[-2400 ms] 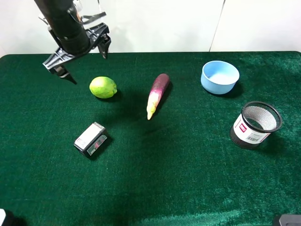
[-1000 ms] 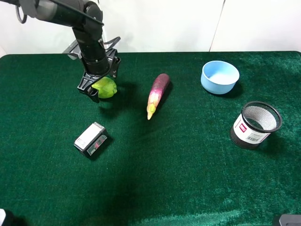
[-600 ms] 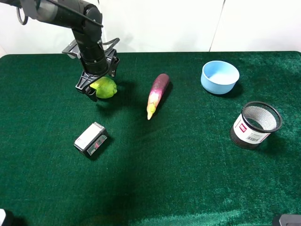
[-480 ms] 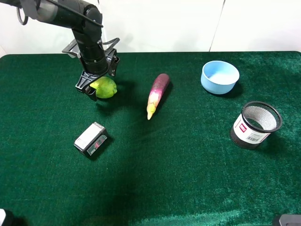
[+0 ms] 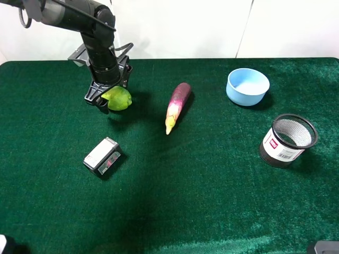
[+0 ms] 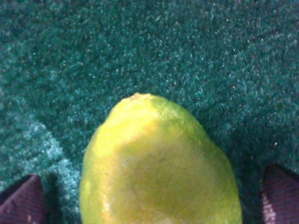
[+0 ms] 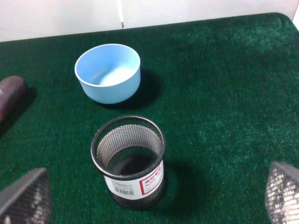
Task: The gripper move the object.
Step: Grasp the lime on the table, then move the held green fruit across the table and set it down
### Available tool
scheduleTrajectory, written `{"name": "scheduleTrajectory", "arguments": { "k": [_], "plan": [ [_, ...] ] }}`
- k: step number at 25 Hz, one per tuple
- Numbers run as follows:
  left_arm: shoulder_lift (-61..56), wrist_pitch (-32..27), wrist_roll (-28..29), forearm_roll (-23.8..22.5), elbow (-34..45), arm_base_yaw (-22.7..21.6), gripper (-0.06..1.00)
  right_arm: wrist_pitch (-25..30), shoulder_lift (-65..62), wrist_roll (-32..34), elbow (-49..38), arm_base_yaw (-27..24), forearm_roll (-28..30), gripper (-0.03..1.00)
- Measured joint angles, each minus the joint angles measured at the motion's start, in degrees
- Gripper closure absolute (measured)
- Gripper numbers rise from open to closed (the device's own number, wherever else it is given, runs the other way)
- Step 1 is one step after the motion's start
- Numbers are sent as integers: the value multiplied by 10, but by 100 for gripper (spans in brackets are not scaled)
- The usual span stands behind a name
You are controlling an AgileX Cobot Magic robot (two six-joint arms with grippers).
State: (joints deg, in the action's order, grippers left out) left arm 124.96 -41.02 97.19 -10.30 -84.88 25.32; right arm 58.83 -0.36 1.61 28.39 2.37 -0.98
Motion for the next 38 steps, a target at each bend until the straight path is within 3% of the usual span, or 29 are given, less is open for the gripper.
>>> {"name": "scheduleTrajectory", "arguments": {
  "k": [9, 29, 38],
  "plan": [
    [0, -1, 16, 0, 0, 0, 29, 0, 0, 0, 0, 0, 0, 27],
    [-12, -1, -27, -8, 0, 0, 29, 0, 0, 0, 0, 0, 0, 27],
    [-54, -39, -63, -9, -2, 0, 29, 0, 0, 0, 0, 0, 0, 27]
  ]
}}
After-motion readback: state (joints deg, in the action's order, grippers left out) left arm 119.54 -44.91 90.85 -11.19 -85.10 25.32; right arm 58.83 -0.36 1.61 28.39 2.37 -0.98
